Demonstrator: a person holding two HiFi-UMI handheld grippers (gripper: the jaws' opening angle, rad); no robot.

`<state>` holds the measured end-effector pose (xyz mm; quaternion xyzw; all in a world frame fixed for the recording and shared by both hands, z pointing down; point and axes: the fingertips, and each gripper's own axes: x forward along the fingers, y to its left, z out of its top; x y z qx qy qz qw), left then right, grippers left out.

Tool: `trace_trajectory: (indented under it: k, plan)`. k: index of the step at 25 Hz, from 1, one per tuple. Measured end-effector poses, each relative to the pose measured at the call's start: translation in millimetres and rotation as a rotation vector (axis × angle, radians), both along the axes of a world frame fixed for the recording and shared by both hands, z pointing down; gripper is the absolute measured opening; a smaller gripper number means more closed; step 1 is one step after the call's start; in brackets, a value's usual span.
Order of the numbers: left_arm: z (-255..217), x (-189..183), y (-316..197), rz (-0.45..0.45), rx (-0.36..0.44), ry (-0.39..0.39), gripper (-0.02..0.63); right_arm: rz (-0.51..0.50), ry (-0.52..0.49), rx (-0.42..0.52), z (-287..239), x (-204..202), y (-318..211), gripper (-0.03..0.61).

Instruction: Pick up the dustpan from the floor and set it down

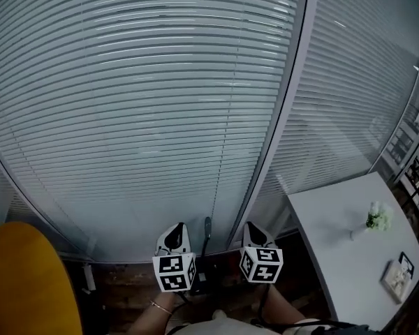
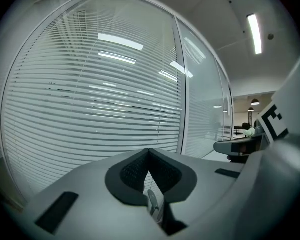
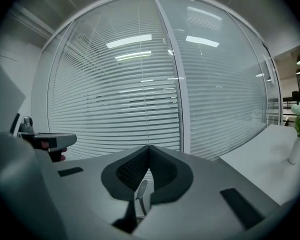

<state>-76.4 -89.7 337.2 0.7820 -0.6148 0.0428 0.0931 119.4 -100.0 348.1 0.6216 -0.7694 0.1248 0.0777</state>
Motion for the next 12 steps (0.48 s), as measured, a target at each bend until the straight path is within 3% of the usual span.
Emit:
trace_trajectory:
  k: [12]
  plan:
    - [36, 23, 9, 0.035, -0.028, 0.004, 0.005, 0.014, 0.040, -0.029, 30, 12, 13, 0.032]
